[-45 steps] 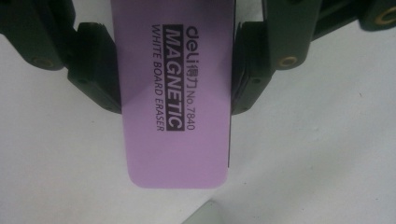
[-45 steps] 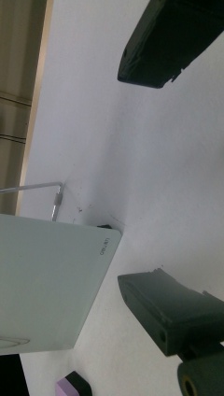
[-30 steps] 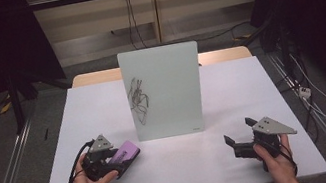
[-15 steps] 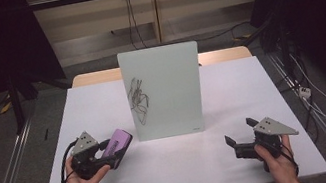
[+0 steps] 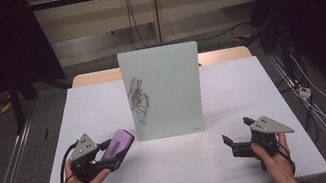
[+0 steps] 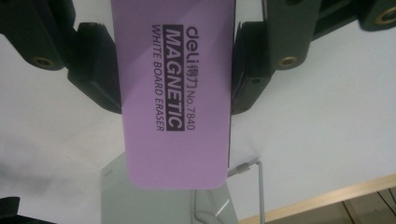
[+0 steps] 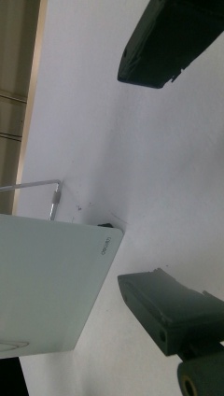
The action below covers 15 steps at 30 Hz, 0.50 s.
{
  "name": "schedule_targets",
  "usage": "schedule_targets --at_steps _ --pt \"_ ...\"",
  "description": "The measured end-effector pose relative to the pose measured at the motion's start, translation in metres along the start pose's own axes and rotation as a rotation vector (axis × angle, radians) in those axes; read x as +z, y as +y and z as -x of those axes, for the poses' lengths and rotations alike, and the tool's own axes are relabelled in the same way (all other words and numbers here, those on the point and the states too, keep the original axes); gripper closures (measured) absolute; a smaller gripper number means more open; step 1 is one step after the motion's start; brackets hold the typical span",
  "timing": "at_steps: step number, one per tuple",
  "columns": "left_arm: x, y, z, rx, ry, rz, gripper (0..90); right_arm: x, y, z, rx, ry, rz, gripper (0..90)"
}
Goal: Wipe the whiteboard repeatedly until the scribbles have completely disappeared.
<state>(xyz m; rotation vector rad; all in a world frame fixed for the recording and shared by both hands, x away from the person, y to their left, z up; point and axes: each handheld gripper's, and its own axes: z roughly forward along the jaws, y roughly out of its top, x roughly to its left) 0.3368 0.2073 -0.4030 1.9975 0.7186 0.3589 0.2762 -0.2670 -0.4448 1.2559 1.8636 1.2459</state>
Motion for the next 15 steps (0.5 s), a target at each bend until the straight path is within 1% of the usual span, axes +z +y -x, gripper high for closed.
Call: schedule_targets --at_steps 3,6,7,8,11,12,15 --pt "0.001 0.006 0.001 0.015 0.016 0.023 41.2 -0.001 0.000 -0.001 -0.010 0.007 0.001 3.8" --pt "0.004 0.011 0.002 0.045 0.035 0.037 41.3 -0.002 -0.001 0.000 -0.013 0.013 0.004 3.8" --pt "0.004 0.012 0.002 0.062 0.041 0.037 41.2 -0.003 -0.001 0.000 -0.008 0.012 0.004 3.7" --pt "0.005 0.014 0.004 0.059 0.039 0.044 41.3 -0.003 -0.001 0.001 -0.006 0.010 0.007 3.7" --pt "0.004 0.020 0.006 0.104 0.050 0.058 41.2 -0.003 -0.001 0.001 -0.003 0.012 0.006 3.7" --pt "0.005 0.023 0.007 0.110 0.047 0.069 41.3 -0.003 -0.001 0.001 -0.003 0.011 0.007 3.7" --pt "0.005 0.032 0.007 0.126 0.052 0.077 41.3 -0.002 -0.001 0.000 -0.009 0.013 0.006 3.8"
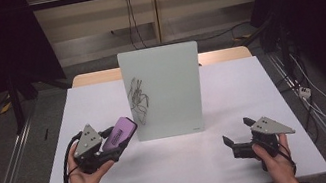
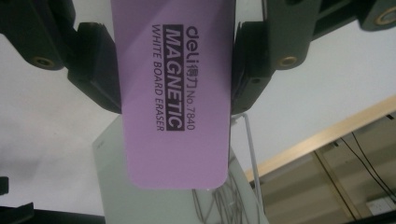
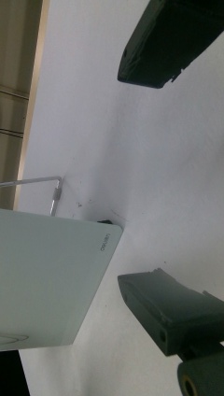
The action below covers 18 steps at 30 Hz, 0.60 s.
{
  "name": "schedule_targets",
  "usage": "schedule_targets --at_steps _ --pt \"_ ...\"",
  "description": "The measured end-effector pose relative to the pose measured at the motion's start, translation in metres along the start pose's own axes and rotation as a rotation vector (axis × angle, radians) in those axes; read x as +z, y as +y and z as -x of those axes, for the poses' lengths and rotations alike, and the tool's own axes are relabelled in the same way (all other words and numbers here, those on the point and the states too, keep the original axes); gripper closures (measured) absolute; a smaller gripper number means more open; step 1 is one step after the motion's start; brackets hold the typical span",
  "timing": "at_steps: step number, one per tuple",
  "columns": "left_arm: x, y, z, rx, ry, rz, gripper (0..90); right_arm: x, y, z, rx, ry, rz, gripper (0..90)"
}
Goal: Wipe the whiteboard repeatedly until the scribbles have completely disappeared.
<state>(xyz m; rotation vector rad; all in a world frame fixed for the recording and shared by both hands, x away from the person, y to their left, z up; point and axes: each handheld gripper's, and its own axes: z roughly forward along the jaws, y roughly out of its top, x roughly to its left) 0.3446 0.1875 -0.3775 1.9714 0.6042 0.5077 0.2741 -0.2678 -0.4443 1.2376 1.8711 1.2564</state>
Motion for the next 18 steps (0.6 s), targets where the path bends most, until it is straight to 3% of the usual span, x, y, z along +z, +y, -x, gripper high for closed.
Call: schedule_targets --at_steps 9,18 --pt "0.002 0.025 -0.005 0.022 0.018 0.041 41.3 0.001 0.000 -0.001 0.000 0.004 0.001 3.7" --pt "0.011 0.039 -0.008 0.048 0.008 0.043 41.3 0.002 0.001 -0.001 -0.006 0.010 0.001 3.8"
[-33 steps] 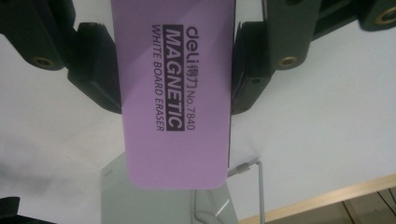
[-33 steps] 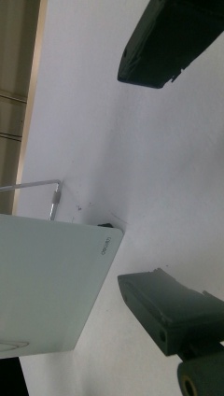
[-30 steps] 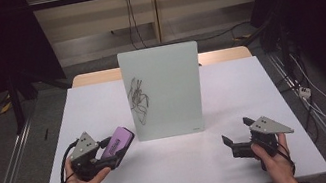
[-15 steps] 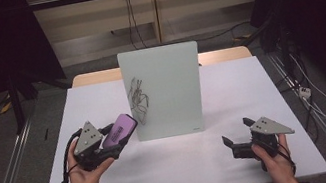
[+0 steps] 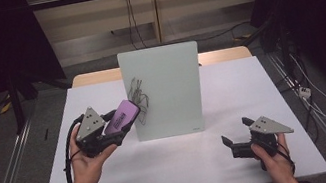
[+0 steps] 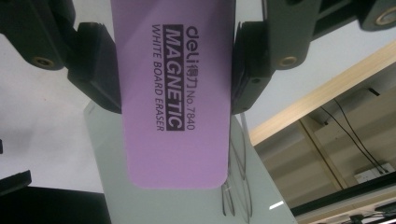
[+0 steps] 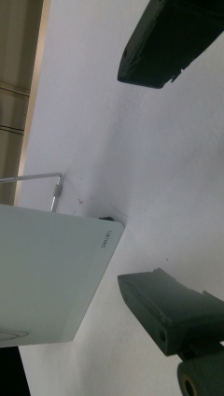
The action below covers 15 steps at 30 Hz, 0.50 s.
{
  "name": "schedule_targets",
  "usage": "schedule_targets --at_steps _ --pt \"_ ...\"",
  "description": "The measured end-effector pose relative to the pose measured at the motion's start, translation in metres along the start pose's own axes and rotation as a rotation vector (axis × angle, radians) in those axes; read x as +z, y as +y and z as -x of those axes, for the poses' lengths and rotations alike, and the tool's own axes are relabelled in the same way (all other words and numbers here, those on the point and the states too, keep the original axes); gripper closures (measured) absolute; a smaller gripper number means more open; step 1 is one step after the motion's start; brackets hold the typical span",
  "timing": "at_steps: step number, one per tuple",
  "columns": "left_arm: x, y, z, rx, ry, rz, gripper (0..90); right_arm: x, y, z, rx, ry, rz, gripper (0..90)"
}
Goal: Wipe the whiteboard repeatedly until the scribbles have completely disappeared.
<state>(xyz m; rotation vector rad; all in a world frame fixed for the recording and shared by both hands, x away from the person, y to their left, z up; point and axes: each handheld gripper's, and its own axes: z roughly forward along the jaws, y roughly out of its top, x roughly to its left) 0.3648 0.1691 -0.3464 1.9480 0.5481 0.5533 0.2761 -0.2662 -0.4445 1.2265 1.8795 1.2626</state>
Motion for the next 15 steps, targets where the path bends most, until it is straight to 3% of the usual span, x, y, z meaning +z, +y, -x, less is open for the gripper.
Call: schedule_targets --at_steps 2,15 --pt "0.003 0.001 -0.001 -0.004 -0.011 0.003 41.3 0.000 0.000 0.000 -0.002 0.002 0.000 3.8" --pt "0.012 0.025 -0.009 -0.002 0.020 0.038 41.3 -0.001 -0.001 0.000 0.001 -0.003 -0.003 3.8"
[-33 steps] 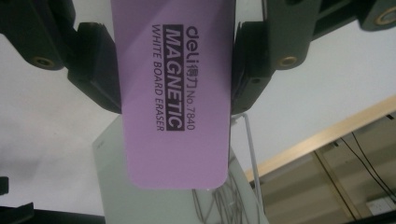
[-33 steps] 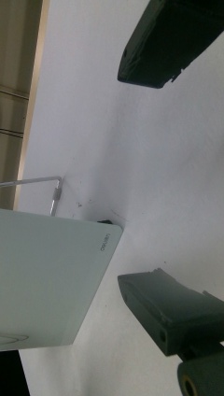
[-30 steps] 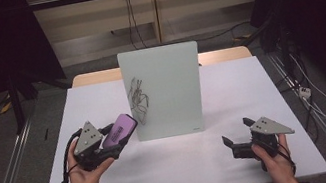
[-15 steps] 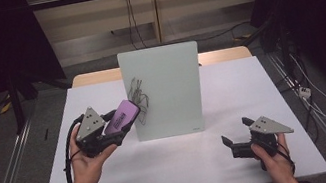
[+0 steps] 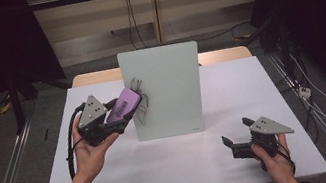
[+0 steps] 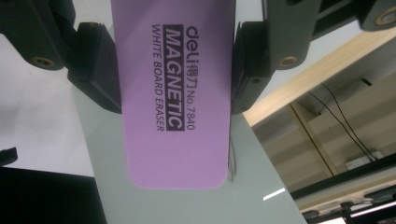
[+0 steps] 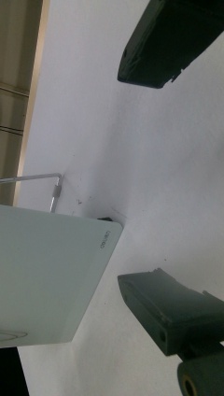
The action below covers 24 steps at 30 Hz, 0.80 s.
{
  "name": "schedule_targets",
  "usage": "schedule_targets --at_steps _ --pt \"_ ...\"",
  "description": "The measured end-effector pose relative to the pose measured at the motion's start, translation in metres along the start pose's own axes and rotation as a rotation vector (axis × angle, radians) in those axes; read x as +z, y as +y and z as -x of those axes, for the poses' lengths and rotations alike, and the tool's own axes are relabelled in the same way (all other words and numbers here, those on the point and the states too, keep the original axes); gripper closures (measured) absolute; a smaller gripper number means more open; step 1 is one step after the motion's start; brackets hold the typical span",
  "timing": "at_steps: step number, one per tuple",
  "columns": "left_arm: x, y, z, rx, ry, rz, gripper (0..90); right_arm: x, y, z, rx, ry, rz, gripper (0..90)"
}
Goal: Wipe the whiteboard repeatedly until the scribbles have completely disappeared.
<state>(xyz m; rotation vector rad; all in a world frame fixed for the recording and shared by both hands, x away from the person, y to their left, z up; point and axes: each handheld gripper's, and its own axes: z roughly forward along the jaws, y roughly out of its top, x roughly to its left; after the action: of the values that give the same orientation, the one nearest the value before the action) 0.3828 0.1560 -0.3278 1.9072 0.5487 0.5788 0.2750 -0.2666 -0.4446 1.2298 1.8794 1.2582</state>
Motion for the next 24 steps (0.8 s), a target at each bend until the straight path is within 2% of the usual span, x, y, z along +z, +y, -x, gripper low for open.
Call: schedule_targets --at_steps 8,11,13,17,18,24 --pt "0.008 0.012 -0.006 0.002 0.003 0.032 41.3 -0.001 0.000 0.001 0.001 0.000 0.001 3.8" --pt "0.009 0.019 -0.008 0.030 0.007 0.014 41.3 -0.001 0.000 0.001 0.000 -0.002 0.000 3.8" --pt "0.010 0.026 -0.010 0.034 0.008 0.010 41.3 0.000 0.000 0.001 0.000 -0.004 -0.001 3.8" --pt "0.010 0.039 -0.012 0.061 0.031 0.017 41.3 0.000 0.000 0.000 -0.006 0.003 -0.001 3.8" --pt "0.010 0.041 -0.012 0.073 0.039 0.016 41.3 0.000 0.000 0.000 -0.006 0.003 -0.001 3.8" --pt "0.022 0.046 -0.014 0.086 0.052 0.018 41.3 0.001 0.000 0.000 -0.006 0.007 0.002 3.8"
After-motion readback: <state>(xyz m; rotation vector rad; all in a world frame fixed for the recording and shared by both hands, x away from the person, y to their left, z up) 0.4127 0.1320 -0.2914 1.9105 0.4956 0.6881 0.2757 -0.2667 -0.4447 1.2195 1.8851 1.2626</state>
